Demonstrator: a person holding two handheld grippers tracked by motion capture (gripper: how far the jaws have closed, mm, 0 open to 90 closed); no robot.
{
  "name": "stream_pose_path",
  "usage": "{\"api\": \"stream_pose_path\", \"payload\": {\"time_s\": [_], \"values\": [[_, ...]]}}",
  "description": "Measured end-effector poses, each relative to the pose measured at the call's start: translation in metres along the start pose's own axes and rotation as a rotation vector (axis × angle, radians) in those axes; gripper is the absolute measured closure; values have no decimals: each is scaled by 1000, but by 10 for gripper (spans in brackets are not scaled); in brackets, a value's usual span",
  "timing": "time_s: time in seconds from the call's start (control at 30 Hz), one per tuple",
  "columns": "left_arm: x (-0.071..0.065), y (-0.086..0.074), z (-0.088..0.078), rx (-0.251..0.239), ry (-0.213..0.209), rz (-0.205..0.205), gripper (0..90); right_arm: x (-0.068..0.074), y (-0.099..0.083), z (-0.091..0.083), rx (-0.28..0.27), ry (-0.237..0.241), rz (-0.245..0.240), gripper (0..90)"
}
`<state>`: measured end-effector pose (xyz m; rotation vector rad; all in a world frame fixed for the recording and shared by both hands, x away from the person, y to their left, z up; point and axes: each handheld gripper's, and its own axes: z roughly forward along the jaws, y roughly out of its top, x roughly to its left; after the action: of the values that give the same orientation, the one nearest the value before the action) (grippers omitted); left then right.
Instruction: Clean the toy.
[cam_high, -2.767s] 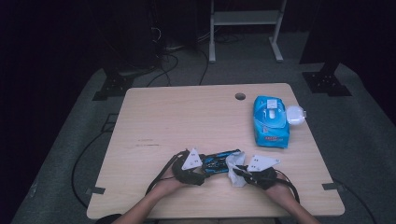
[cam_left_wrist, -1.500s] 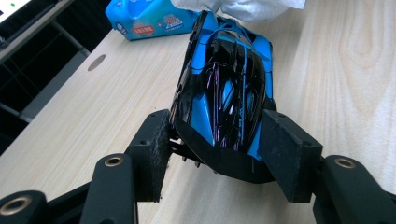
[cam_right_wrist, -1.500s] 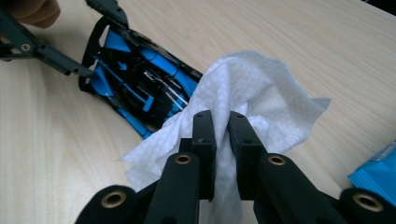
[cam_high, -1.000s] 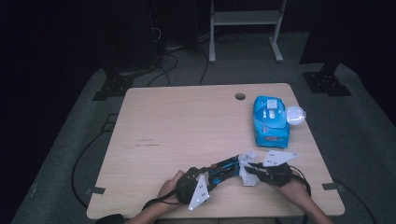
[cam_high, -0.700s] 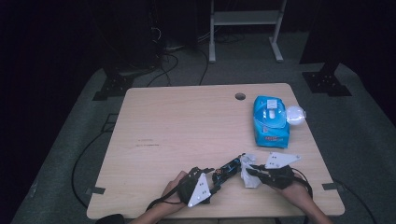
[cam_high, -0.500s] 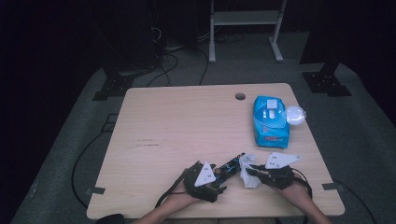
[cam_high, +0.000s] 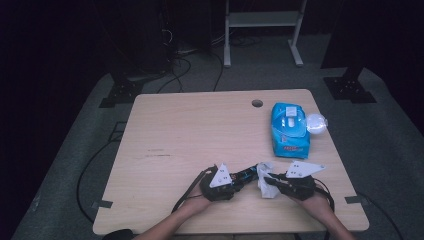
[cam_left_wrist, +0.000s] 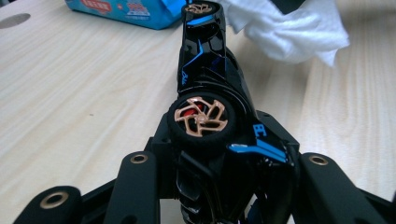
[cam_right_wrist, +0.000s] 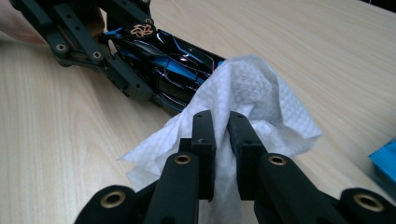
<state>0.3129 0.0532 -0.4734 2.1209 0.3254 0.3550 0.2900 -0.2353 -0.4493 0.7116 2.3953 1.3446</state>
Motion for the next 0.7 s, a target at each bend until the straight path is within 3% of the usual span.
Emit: {"api": "stream_pose_path", "payload": {"time_s": [0.13,0.2,0.27,0.3,0.57,0.7], "values": [[20,-1,-6,-18,-12,-4,570,-6,6,0,-23,-17,23,816],[30,-2,-8,-39,2,-13,569,-9,12,1,-43,-24,42,816],[40,-4,-10,-59,-27,-50,569,-10,21,6,-60,-25,55,818],[46,-5,-10,-64,-41,-48,569,-11,25,9,-68,-22,55,818],[57,-14,-7,-50,-33,-54,568,-6,74,64,-69,50,61,817],[59,-18,-7,-40,-50,-68,566,-6,80,77,-23,12,35,818]]}}
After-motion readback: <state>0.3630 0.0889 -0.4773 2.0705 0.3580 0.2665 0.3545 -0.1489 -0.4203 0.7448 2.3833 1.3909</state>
